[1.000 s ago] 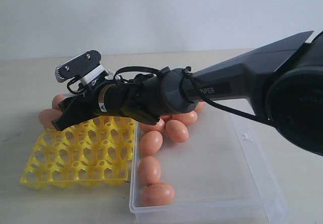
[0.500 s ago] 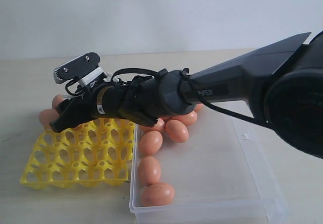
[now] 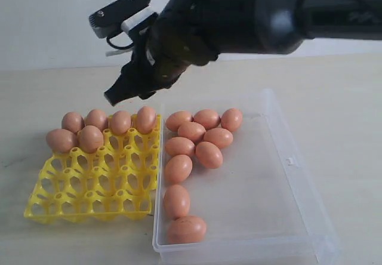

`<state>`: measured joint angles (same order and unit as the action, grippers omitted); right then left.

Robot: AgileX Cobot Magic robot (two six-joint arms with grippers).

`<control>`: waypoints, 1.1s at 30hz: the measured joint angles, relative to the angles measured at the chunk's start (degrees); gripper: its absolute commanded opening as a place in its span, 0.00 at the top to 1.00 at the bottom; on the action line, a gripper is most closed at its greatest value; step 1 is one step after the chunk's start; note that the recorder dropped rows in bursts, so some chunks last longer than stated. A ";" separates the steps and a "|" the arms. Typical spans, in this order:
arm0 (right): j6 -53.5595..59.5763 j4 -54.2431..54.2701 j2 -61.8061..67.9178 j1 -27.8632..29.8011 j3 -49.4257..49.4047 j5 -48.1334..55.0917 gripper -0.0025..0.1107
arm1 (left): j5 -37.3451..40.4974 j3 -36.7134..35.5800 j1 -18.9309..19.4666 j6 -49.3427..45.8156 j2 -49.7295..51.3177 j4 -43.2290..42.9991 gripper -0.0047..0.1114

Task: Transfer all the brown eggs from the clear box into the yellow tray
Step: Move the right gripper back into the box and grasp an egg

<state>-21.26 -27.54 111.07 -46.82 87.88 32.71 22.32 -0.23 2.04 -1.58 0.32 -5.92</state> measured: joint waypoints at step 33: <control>2.70 7.32 1.88 7.05 -18.42 -3.64 0.48 | 0.00 0.00 0.00 0.00 0.00 0.00 0.96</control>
<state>-18.56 -20.22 112.95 -39.77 69.45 29.07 22.32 -0.23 2.04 -1.58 0.32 -5.92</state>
